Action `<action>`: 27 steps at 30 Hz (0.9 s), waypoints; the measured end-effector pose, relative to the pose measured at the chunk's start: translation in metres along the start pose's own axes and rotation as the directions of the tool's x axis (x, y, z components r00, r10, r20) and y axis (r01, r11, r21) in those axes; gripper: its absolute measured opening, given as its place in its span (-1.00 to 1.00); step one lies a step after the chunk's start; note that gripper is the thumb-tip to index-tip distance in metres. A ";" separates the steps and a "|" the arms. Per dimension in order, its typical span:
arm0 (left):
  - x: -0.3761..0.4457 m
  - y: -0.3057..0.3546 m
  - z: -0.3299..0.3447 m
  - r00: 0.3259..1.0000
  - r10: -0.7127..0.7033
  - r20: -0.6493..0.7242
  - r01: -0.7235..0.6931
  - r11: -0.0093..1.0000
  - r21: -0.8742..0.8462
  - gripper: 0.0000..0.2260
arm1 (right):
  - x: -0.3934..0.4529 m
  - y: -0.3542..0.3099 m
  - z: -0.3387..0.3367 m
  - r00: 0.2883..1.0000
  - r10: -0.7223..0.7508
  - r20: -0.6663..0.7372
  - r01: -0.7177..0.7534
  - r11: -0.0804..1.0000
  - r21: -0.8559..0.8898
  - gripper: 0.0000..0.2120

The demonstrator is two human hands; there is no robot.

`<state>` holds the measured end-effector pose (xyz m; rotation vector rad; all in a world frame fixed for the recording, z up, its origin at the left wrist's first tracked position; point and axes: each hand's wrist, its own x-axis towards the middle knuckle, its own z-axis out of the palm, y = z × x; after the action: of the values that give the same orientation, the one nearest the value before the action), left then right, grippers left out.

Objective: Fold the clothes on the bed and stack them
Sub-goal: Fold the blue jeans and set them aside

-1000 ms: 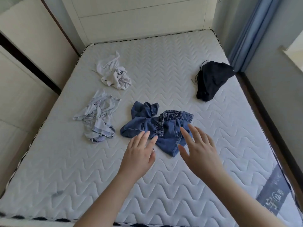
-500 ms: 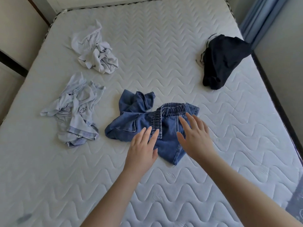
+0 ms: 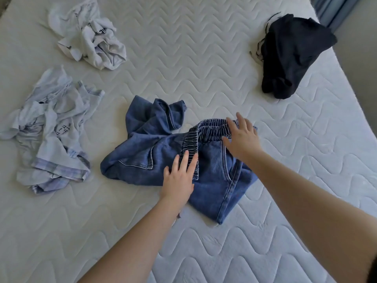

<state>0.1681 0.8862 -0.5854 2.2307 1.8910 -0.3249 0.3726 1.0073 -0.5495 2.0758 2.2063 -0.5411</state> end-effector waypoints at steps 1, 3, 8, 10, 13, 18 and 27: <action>0.002 0.001 0.004 1.000 -0.007 -0.004 0.007 1.000 0.000 -0.14 | 0.008 0.002 0.003 0.999 0.040 0.023 -0.041 0.999 0.031 -0.34; 0.005 0.002 0.010 0.999 -0.021 -0.038 0.021 1.000 0.007 -0.21 | 0.021 0.007 0.008 0.987 0.120 0.103 -0.133 0.982 0.135 -0.33; 0.011 -0.003 0.006 0.996 -0.040 -0.081 0.030 0.991 -0.128 -0.32 | 0.023 0.000 0.022 0.975 0.212 0.072 -0.217 0.814 0.539 -0.33; 0.006 -0.002 0.001 0.991 -0.080 -0.103 0.045 0.951 -0.307 -0.46 | 0.013 -0.001 0.023 0.960 0.279 0.021 -0.229 0.741 0.631 -0.36; -0.012 -0.006 -0.011 0.966 -0.232 -0.116 0.126 0.809 -0.574 -0.66 | -0.005 0.002 0.024 0.953 0.291 0.082 -0.263 0.664 0.700 -0.70; -0.046 -0.020 -0.045 0.914 -0.380 -0.144 0.133 0.615 -0.778 -0.72 | -0.057 0.004 0.009 0.987 0.157 -0.016 -0.102 0.712 0.695 -0.87; -0.146 -0.021 -0.155 0.911 -0.335 -0.242 0.010 0.604 -0.797 -0.85 | -0.199 0.017 -0.075 0.984 0.132 -0.119 0.004 0.653 0.757 -0.94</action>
<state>0.1303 0.7971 -0.3947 1.5387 1.8741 0.8370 0.4213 0.8398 -0.4270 2.6163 2.1870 -1.5778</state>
